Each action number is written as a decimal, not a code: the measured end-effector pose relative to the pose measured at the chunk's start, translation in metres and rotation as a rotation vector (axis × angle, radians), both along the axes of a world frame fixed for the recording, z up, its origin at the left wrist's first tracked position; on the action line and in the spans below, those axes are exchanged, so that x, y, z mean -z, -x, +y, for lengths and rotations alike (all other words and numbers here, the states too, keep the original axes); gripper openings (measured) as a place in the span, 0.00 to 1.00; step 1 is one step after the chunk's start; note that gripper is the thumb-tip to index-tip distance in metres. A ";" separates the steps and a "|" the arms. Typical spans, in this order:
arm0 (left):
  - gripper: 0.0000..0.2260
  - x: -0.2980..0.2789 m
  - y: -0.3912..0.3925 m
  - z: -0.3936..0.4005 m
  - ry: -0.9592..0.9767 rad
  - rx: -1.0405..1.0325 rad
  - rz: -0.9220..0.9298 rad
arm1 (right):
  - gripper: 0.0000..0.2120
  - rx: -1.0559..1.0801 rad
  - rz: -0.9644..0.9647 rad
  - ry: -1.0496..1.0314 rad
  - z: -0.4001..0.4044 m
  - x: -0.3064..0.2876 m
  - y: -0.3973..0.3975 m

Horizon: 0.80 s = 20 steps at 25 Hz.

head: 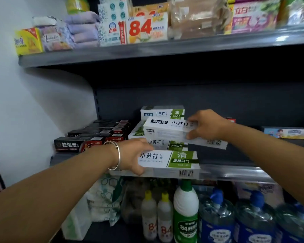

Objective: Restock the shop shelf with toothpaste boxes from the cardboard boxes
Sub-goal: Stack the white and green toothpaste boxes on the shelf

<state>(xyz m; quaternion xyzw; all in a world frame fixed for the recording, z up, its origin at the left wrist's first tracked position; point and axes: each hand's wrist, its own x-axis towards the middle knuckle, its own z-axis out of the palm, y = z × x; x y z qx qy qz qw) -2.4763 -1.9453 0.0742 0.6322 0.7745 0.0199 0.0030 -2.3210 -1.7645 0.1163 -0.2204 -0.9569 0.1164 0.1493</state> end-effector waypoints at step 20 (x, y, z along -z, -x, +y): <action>0.23 0.004 0.087 0.078 0.079 0.015 -0.126 | 0.28 0.088 -0.009 -0.047 0.096 -0.010 0.125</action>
